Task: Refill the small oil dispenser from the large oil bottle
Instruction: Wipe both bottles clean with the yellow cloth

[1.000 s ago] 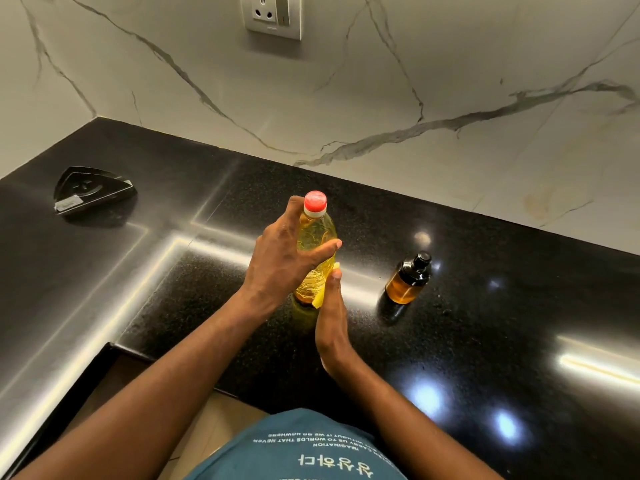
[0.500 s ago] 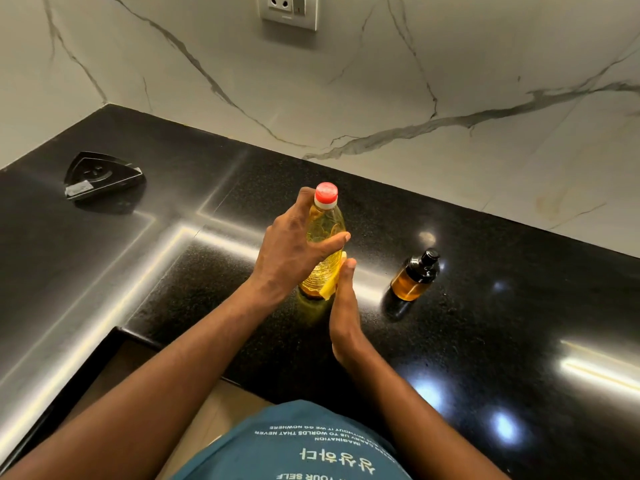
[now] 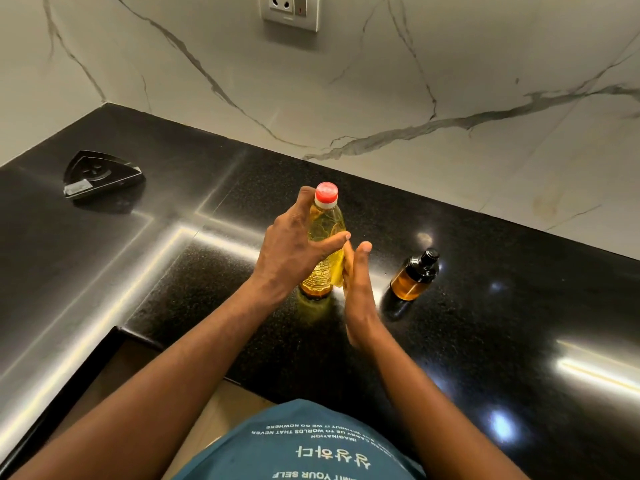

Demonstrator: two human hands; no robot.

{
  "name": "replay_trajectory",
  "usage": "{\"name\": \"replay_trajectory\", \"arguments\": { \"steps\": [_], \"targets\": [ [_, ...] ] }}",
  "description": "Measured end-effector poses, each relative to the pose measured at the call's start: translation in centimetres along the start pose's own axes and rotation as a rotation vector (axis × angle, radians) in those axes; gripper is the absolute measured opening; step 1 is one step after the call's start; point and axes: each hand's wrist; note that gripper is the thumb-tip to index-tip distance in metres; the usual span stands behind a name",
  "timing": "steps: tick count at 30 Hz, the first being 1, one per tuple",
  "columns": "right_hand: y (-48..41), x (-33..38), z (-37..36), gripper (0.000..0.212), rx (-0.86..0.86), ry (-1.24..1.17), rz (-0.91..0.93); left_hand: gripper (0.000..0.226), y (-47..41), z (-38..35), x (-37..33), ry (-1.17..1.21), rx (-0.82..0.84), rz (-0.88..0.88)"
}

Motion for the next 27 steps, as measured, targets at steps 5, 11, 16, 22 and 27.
{"name": "replay_trajectory", "arguments": {
  "steps": [5, 11, 16, 22, 27],
  "targets": [
    [-0.2, 0.9, -0.3, 0.054, 0.006, -0.011, 0.057, 0.064, -0.1, 0.1, -0.1, 0.012, 0.005, -0.001],
    [-3.8, 2.1, -0.9, 0.083, -0.043, 0.051, 0.031, 0.064, -0.1, 0.2, -0.1, 0.037, 0.006, -0.006],
    [-2.3, 0.3, -0.4, 0.051, -0.147, -0.009, 0.016, 0.065, -0.7, 0.7, 0.0, 0.120, 0.137, 0.035],
    [-1.6, -1.2, 0.8, 0.032, -0.265, -0.011, 0.001, 0.084, -3.8, 3.2, 1.0, 0.290, 0.495, 0.252],
    [-1.8, -0.7, 1.2, 0.033, -0.356, -0.004, 0.002, 0.094, -4.8, 4.2, -0.1, 0.221, 0.454, 0.277]
  ]
}}
Point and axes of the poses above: each hand's wrist, its own y-axis away from the middle knuckle, its own z-axis out of the back of the hand, x = y × z, and after that the axes turned 3 degrees about y, right-handed
